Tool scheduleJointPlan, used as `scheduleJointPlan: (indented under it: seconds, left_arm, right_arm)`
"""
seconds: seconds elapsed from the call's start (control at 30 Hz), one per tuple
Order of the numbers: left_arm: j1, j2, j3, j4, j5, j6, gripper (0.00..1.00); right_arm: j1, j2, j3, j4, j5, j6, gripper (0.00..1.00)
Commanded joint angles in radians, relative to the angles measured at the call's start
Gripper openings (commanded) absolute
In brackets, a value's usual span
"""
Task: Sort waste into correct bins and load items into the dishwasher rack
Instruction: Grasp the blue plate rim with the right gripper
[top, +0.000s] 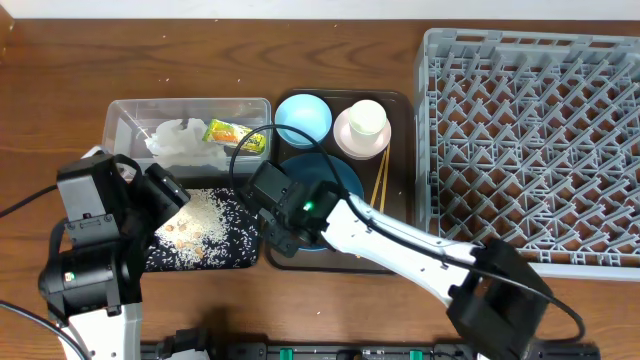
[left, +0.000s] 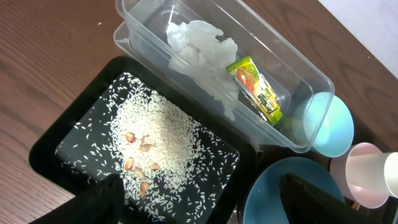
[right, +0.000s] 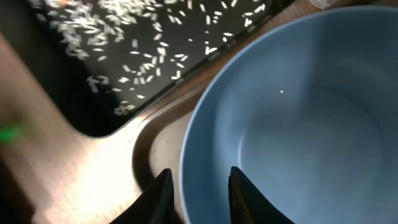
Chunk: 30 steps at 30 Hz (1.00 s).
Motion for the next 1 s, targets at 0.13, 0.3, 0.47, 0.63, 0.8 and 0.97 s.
scheduleJointPlan:
  seconds: [0.13, 0.3, 0.47, 0.63, 0.8, 0.97]
  left_arm:
    - [0.004, 0.002, 0.011, -0.003, -0.015, 0.005, 0.82]
    - [0.004, 0.002, 0.011, -0.003, -0.015, 0.005, 0.83]
    - [0.005, 0.002, 0.011, -0.003, -0.015, 0.005, 0.82]
    - [0.004, 0.002, 0.011, -0.003, -0.016, 0.005, 0.82]
    - [0.005, 0.002, 0.011, -0.003, -0.015, 0.005, 0.83]
    - [0.005, 0.002, 0.011, -0.003, -0.016, 0.005, 0.83]
  right_arm:
    - [0.019, 0.076, -0.007, 0.016, -0.041, -0.002, 0.29]
    - [0.032, 0.082, -0.007, 0.015, -0.049, -0.002, 0.30]
    - [0.034, 0.082, -0.007, 0.004, -0.046, -0.002, 0.26]
    - [0.035, 0.082, -0.017, -0.015, -0.046, -0.002, 0.26]
    - [0.035, 0.082, -0.039, 0.001, -0.011, -0.001, 0.25]
    - [0.035, 0.082, -0.039, -0.004, 0.014, -0.002, 0.24]
